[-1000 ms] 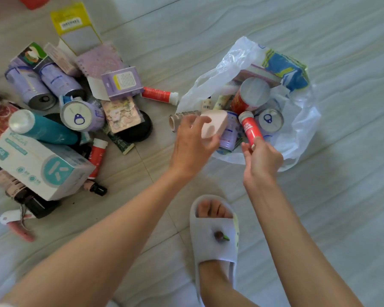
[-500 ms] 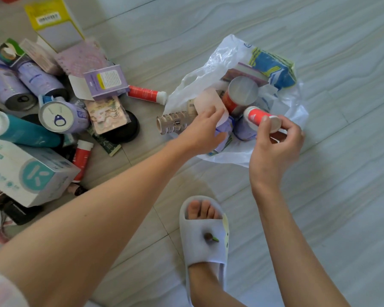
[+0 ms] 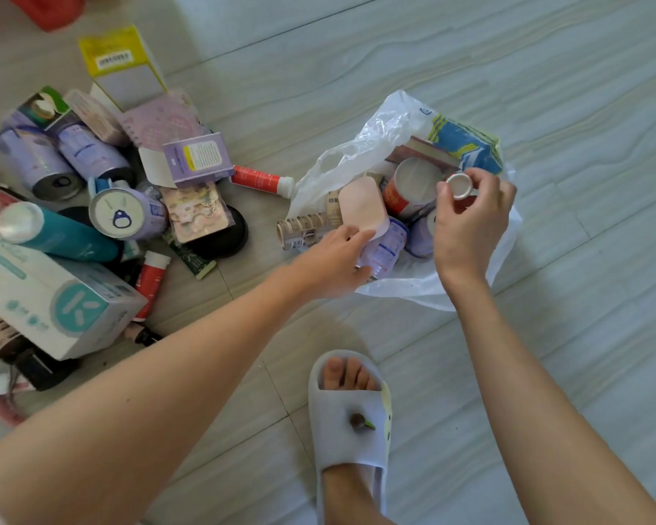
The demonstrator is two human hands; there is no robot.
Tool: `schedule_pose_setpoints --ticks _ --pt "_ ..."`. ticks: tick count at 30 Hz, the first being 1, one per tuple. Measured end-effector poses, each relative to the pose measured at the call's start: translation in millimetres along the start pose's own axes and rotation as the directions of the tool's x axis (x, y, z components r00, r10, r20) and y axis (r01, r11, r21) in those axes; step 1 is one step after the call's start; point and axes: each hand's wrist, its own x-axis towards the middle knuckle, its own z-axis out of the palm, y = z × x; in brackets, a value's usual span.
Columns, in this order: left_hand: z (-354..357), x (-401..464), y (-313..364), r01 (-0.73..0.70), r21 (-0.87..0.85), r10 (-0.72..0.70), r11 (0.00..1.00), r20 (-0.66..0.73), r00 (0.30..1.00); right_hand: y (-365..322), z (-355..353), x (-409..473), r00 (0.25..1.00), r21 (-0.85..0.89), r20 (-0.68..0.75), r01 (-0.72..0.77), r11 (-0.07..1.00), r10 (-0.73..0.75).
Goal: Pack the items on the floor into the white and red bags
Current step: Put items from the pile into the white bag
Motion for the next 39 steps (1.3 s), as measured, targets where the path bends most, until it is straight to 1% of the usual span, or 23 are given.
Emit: schedule_pose_setpoints --ticks 4,6,8,10,12,15,18,19,22,24,25,27,29,31,33,35,39 --pt "-1 -17 -12 -0.016 0.029 0.016 0.999 -0.028 0.999 11 5 2 0.989 -0.157 0.142 -0.006 0.988 0.029" --pt "-2 -26 -19 -0.016 0.067 0.020 0.998 -0.072 0.997 12 5 -3 0.982 -0.199 0.181 -0.022 0.980 0.059" --pt "-4 -35 -27 -0.005 0.090 0.015 0.996 -0.118 0.993 7 4 -13 0.977 -0.240 0.205 -0.007 0.971 0.058" --pt "-6 -46 -38 0.018 0.102 -0.003 0.995 -0.148 0.989 -3 6 -27 0.973 -0.278 0.232 0.068 0.958 -0.002" --pt "-7 -59 -54 0.071 0.132 -0.046 0.989 -0.182 0.982 -16 15 -44 0.946 -0.262 0.309 0.186 0.947 -0.100" --pt "-9 -83 -81 0.191 0.199 -0.142 0.961 -0.235 0.962 -37 38 -71 0.843 -0.159 0.473 0.369 0.916 -0.257" --pt "-12 -102 -108 0.298 0.239 -0.233 0.924 -0.264 0.936 -52 66 -83 0.694 -0.093 0.614 0.537 0.839 -0.376" --pt "-11 -104 -118 0.326 0.261 -0.251 0.908 -0.282 0.926 -55 77 -81 0.641 -0.097 0.666 0.581 0.808 -0.381" --pt "-15 -93 -138 0.360 0.348 -0.220 0.866 -0.382 0.897 -66 110 -64 0.508 -0.122 0.797 0.665 0.736 -0.326" --pt "-16 -82 -144 0.387 0.379 -0.249 0.841 -0.365 0.897 -75 134 -49 0.459 -0.142 0.841 0.699 0.701 -0.287" --pt "-15 -75 -145 0.408 0.367 -0.283 0.836 -0.349 0.894 -78 145 -42 0.441 -0.154 0.856 0.714 0.683 -0.269" --pt "-15 -63 -146 0.444 0.345 -0.316 0.827 -0.367 0.875 -80 166 -32 0.407 -0.175 0.883 0.746 0.642 -0.232" --pt "-14 -55 -149 0.444 0.338 -0.298 0.830 -0.403 0.865 -77 184 -27 0.393 -0.201 0.899 0.761 0.616 -0.192" --pt "-13 -50 -156 0.447 0.362 -0.271 0.818 -0.444 0.854 -75 196 -27 0.404 -0.232 0.898 0.772 0.592 -0.175" --pt "-13 -48 -162 0.441 0.386 -0.240 0.810 -0.468 0.851 -74 203 -29 0.422 -0.251 0.891 0.767 0.590 -0.169" --pt "-11 -50 -164 0.418 0.387 -0.199 0.822 -0.492 0.847 -73 206 -32 0.428 -0.258 0.892 0.746 0.614 -0.146" --pt "-6 -58 -165 0.392 0.355 -0.132 0.848 -0.576 0.807 -74 201 -40 0.464 -0.256 0.875 0.683 0.684 -0.136"
